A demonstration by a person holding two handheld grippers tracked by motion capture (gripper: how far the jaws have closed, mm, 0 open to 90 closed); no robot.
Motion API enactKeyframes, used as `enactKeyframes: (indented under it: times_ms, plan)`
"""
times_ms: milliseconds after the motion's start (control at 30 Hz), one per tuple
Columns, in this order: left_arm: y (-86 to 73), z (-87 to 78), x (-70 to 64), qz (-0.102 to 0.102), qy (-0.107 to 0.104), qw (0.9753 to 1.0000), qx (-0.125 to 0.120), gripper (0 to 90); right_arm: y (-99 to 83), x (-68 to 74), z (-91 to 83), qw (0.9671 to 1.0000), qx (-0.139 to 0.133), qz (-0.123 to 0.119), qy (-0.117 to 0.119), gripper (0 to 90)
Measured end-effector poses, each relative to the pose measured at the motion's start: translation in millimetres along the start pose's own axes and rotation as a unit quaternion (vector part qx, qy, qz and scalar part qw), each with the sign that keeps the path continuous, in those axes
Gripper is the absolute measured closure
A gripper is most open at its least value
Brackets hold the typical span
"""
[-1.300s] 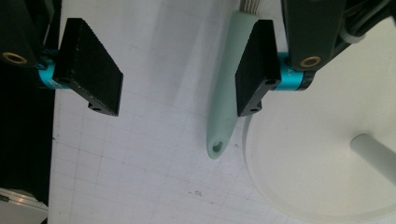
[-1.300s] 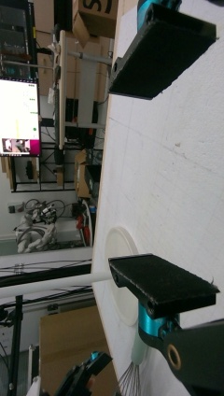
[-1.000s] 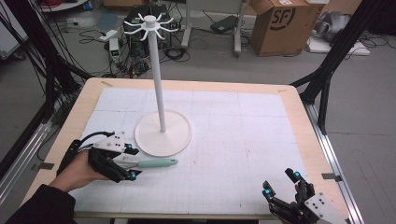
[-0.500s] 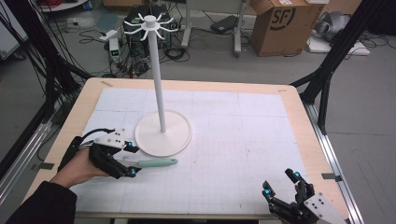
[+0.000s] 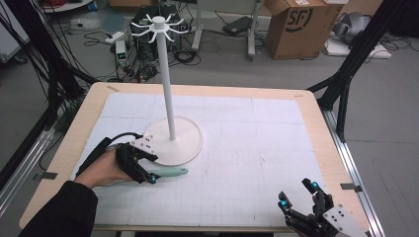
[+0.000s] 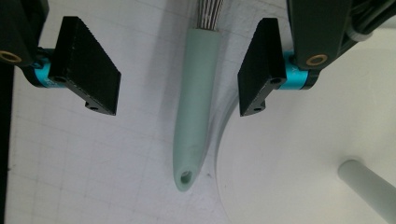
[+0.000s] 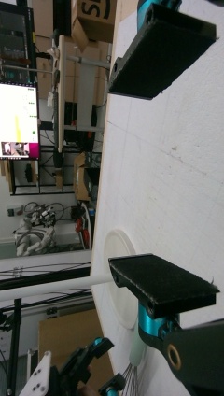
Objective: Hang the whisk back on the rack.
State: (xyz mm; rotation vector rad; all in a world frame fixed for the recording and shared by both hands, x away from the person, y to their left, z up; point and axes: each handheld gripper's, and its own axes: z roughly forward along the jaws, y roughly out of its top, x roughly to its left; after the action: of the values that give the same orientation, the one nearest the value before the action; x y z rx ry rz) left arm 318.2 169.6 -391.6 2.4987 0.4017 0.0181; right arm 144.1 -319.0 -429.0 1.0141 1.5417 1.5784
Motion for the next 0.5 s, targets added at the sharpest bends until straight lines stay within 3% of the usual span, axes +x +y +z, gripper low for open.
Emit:
enactKeyframes:
  times_ms: [167,500]
  plan:
    - [0.7,13.5,5.6,-0.002,-0.005,0.9993,0.036,36.3,1.4,0.4,-1.1,1.0,-0.004,0.0,0.001,13.5]
    - [1.0,34.1,5.6,-0.002,-0.012,0.9954,0.095,44.1,1.6,-0.9,-2.1,1.0,-0.008,0.002,0.001,13.6]
